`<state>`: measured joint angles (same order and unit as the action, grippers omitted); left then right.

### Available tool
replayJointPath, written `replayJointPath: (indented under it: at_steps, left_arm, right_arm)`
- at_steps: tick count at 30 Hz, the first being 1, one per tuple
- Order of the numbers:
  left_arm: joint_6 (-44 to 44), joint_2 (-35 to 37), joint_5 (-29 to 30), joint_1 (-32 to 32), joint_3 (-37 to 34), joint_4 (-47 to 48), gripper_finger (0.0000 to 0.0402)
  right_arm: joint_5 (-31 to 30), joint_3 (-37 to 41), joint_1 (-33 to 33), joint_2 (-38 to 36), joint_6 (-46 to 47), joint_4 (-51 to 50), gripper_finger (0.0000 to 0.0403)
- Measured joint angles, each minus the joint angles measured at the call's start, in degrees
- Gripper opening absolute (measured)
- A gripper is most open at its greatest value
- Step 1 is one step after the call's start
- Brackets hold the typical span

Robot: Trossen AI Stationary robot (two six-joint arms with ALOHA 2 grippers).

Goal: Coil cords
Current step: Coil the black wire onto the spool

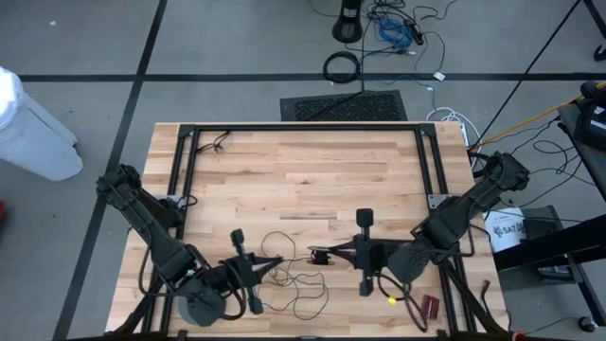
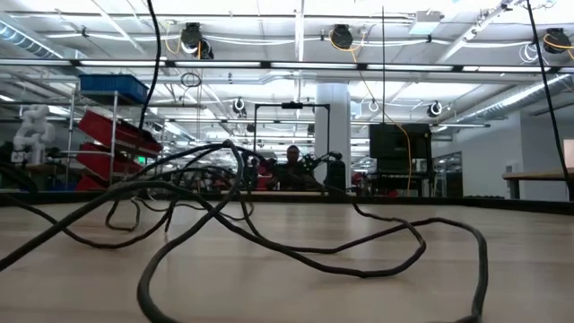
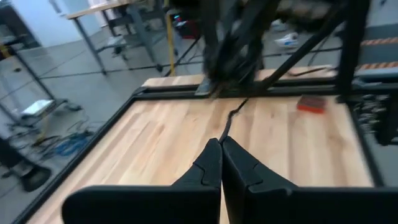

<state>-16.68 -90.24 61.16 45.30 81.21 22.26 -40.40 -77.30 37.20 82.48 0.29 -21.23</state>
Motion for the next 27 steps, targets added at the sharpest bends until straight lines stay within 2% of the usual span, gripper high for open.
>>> replayJointPath:
  at_steps: [7, 19, 27]
  left_arm:
    - [5.46, 0.0, -1.14, -0.75, 0.02, -7.23, 0.0]
    - [3.49, 0.0, -3.63, -6.0, 0.02, -8.67, 0.0]
    - [3.41, 0.0, -7.65, -8.84, 0.02, -11.76, 0.0]
  right_arm:
    - [0.07, 0.0, -3.46, 2.54, -1.56, 0.04, 0.0]
    - [-1.7, 0.0, -6.45, 3.78, 0.26, 3.46, 0.0]
    - [-2.83, 0.0, -6.81, 3.76, 1.7, 3.35, 0.0]
